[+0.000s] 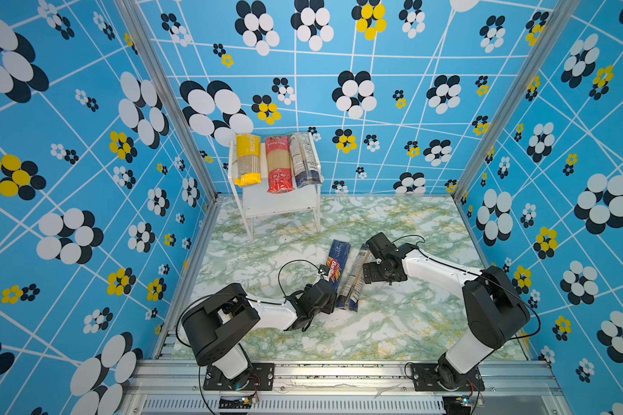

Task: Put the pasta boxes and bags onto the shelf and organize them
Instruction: 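Lower the left gripper around the Barilla box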

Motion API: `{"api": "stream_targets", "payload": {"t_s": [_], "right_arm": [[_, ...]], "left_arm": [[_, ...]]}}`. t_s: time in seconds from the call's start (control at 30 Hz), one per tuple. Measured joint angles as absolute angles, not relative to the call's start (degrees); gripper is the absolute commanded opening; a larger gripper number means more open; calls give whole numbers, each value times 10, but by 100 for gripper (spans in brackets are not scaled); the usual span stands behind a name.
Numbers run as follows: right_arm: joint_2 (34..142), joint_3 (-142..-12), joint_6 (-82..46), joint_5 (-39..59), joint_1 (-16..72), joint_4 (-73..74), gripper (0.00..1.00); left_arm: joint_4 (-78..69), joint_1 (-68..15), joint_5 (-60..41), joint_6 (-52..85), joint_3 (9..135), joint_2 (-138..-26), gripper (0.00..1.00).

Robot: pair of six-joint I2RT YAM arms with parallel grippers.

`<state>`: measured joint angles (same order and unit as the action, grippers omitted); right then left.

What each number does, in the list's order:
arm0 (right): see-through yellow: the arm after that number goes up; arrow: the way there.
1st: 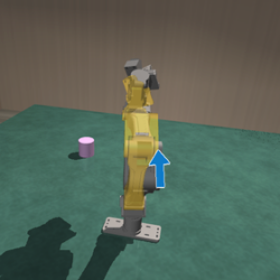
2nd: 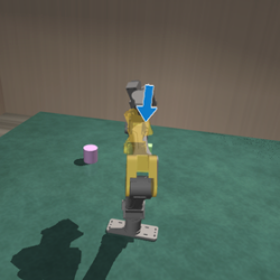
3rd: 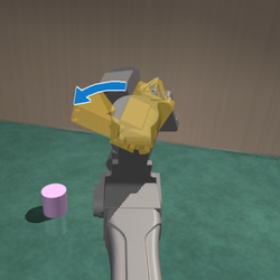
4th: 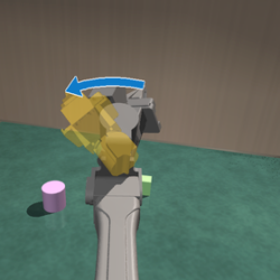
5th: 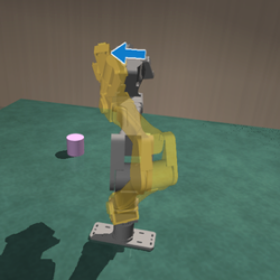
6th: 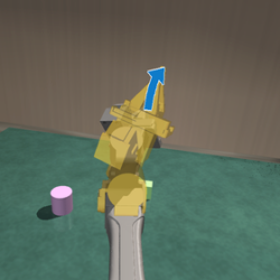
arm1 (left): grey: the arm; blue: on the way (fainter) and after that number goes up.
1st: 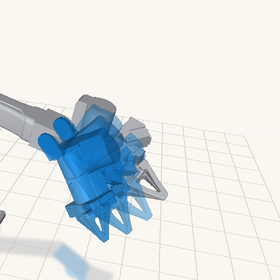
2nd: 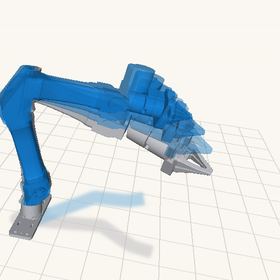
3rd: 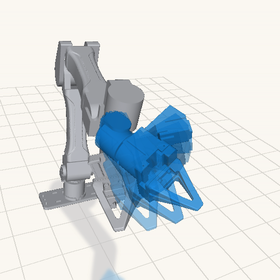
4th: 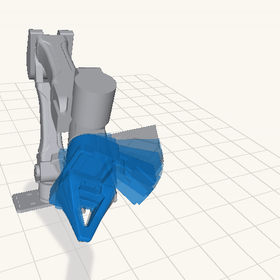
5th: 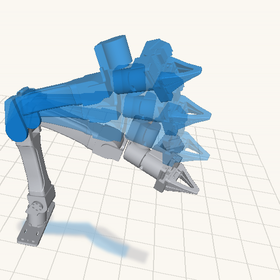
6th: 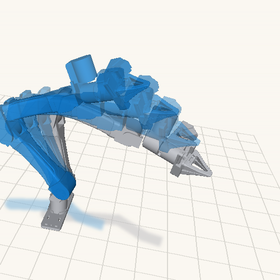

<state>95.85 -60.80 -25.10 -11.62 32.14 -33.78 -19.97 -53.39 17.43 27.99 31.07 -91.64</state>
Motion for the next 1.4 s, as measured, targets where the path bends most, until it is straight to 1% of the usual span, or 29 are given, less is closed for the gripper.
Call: {"api": "stream_targets", "payload": {"t_s": [0.1, 0.13, 0.23, 0.3, 0.33, 0.47, 0.53, 0.8, 0.97, 1.4], "right_arm": [[959, -608, -251, -116, 321, -338, 99], [959, -607, -251, -116, 321, -338, 99], [959, -606, -251, -116, 321, -338, 99], [959, -605, -251, -116, 321, -336, 99], [959, -604, -251, -116, 321, -336, 99], [959, -604, -253, -116, 321, -336, 99], [959, -604, -253, -116, 321, -336, 99], [959, -604, -255, -116, 321, -336, 99], [959, -604, -255, -116, 321, -336, 99], [966, -605, -255, -115, 321, -336, 99]], "left_arm": [[-200, -534, 176, 281, 302, -904, 45], [-201, -534, 176, 281, 298, -900, 40], [-203, -535, 180, 284, 291, -885, 20], [-204, -536, 183, 285, 287, -878, 12], [-203, -536, 184, 284, 286, -875, 9], [-195, -536, 187, 283, 283, -868, 4], [-193, -536, 188, 283, 282, -866, 0], [-160, -536, 190, 283, 274, -838, 0], [-112, -536, 190, 283, 259, -794, 0], [116, -536, 194, 291, 233, -567, 0]]}}
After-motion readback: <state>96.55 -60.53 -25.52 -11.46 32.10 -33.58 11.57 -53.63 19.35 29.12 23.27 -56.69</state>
